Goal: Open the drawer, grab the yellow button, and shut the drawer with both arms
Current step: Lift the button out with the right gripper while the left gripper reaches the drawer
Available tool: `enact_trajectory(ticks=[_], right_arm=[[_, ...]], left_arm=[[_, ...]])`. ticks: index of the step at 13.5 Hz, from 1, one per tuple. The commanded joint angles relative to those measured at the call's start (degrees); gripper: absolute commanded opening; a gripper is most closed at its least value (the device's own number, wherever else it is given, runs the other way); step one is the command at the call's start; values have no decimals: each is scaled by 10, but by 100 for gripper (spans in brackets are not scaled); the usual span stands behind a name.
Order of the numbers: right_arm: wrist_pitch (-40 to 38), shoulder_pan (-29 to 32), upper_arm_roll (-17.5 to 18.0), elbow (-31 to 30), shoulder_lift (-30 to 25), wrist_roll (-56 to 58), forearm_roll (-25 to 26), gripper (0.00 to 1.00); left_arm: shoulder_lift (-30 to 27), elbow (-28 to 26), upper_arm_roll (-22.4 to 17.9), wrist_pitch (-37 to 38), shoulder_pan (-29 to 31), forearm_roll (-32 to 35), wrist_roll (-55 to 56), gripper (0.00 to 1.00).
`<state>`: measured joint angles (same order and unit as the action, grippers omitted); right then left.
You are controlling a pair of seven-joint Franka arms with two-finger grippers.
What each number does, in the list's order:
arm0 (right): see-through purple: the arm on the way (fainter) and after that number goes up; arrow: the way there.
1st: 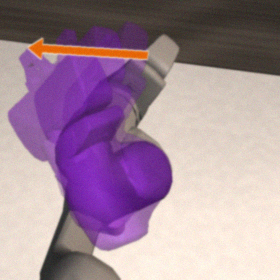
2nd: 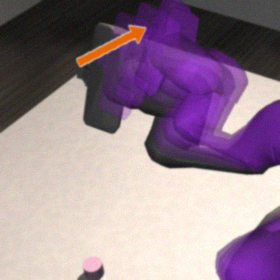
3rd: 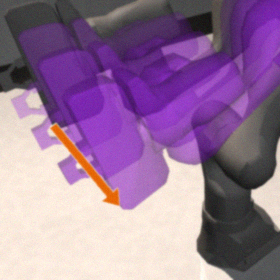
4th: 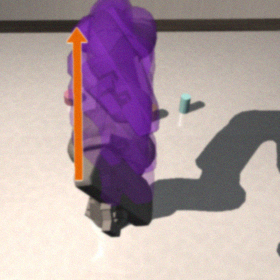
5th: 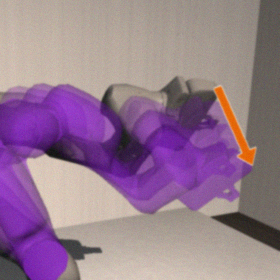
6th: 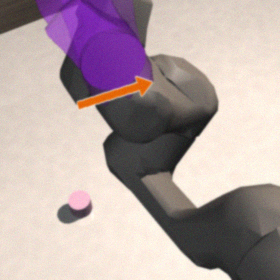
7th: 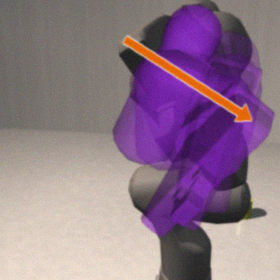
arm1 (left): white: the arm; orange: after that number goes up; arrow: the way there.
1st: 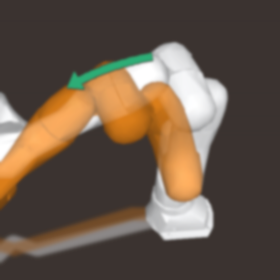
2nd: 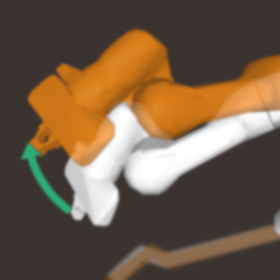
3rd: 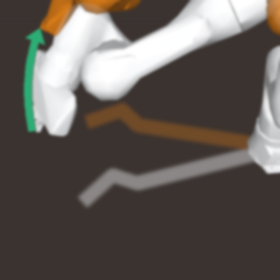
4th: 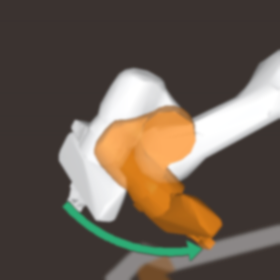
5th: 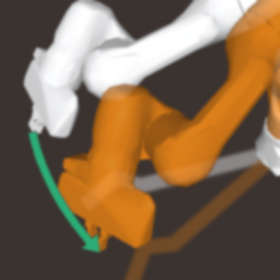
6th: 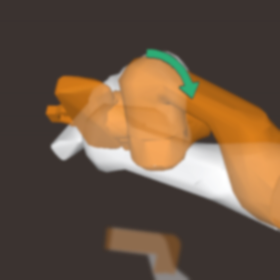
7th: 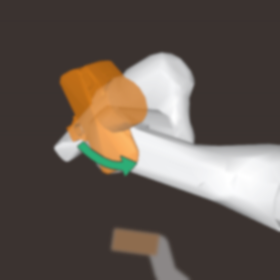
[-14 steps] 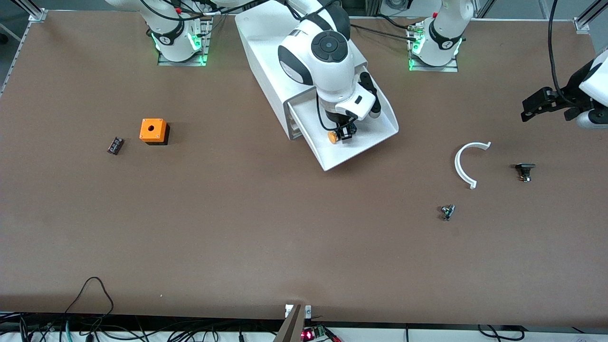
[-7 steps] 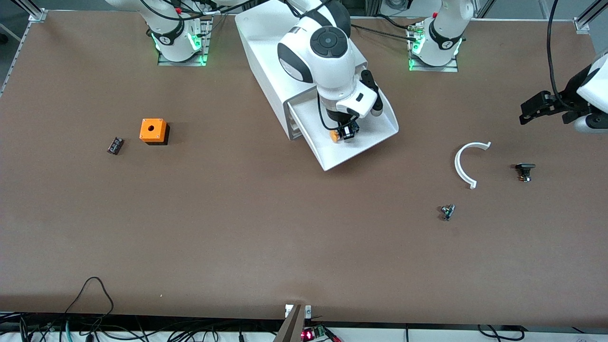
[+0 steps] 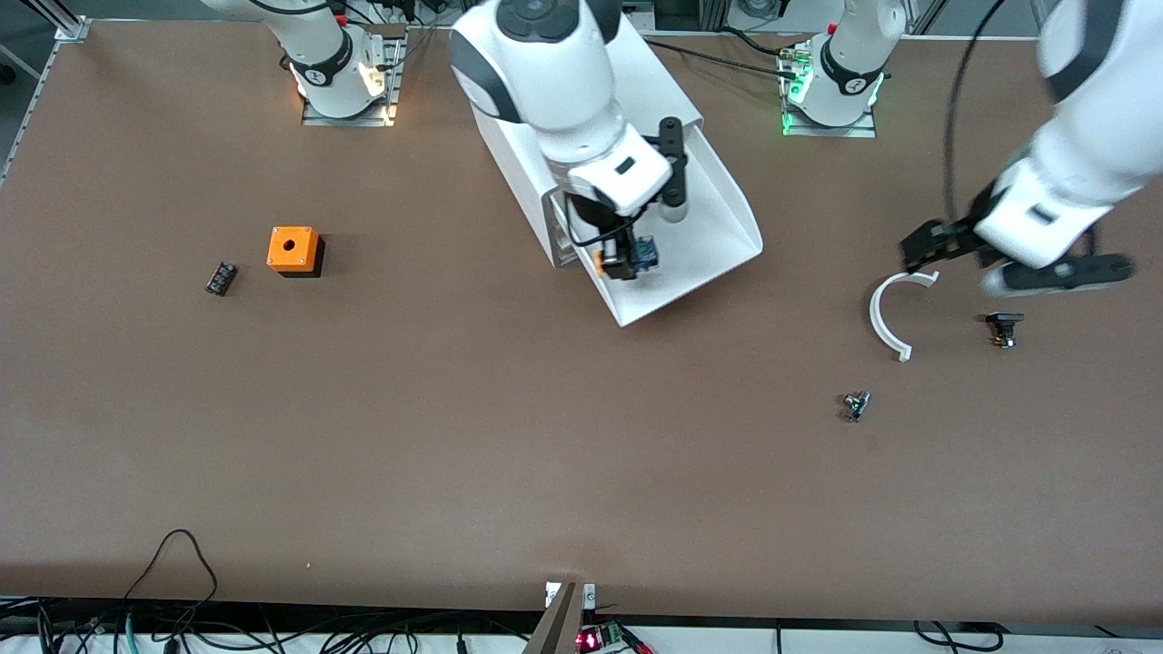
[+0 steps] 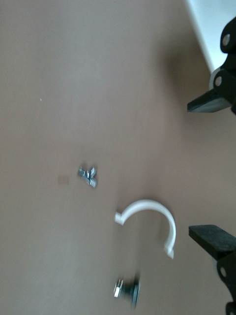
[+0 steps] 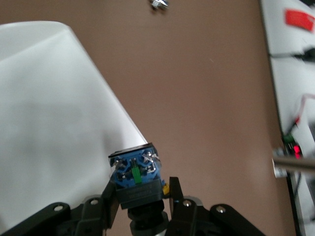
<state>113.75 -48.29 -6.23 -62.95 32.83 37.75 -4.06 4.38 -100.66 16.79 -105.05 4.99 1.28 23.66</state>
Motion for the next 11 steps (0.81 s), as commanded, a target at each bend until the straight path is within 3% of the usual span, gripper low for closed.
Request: enact_trajectory(ticks=[1, 3, 5, 8, 11], right_arm=[[2, 44, 6, -81, -53, -107, 24, 25], [2, 87, 6, -128, -78, -113, 19, 25], [-18, 128, 6, -151, -97, -138, 16, 25], [-57, 186, 6, -193, -111, -244, 17, 26], [-60, 242, 6, -264, -124, -313, 20, 26]], left_arm=[[12, -95, 24, -127, -22, 8, 116, 100], [26, -152, 28, -220, -38, 8, 189, 100], [40, -175, 38, -268, -59, 8, 260, 100], [42, -190, 88, -269, -60, 7, 337, 100], [38, -213, 135, -268, -60, -9, 348, 100]])
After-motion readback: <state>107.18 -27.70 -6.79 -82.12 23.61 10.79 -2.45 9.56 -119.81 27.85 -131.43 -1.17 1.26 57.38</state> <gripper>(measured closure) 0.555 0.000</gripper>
